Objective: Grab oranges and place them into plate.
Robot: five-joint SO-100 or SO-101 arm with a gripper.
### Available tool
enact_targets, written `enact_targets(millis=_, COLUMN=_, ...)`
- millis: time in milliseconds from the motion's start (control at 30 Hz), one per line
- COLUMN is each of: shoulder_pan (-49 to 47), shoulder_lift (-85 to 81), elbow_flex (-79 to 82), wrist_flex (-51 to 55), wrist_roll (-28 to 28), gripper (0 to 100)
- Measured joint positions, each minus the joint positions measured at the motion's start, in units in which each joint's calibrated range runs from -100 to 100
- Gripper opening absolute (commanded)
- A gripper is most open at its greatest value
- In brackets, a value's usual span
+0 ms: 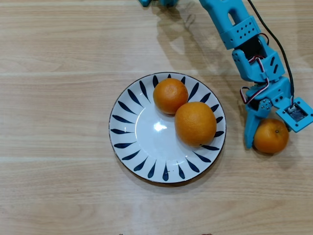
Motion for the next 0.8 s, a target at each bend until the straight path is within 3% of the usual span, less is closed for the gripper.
enact_targets(millis=167, shoulder_pan=0.2, shoulder_lift=0.3, elbow_flex=0.0, wrist_flex=0.0, wrist_roll=0.0, gripper=34)
enact_targets(millis=800, shoulder_pan=-0.1, shoulder_lift=-3.9, elbow_flex=0.2, wrist_flex=3.1, wrist_roll=2.3, gripper=34)
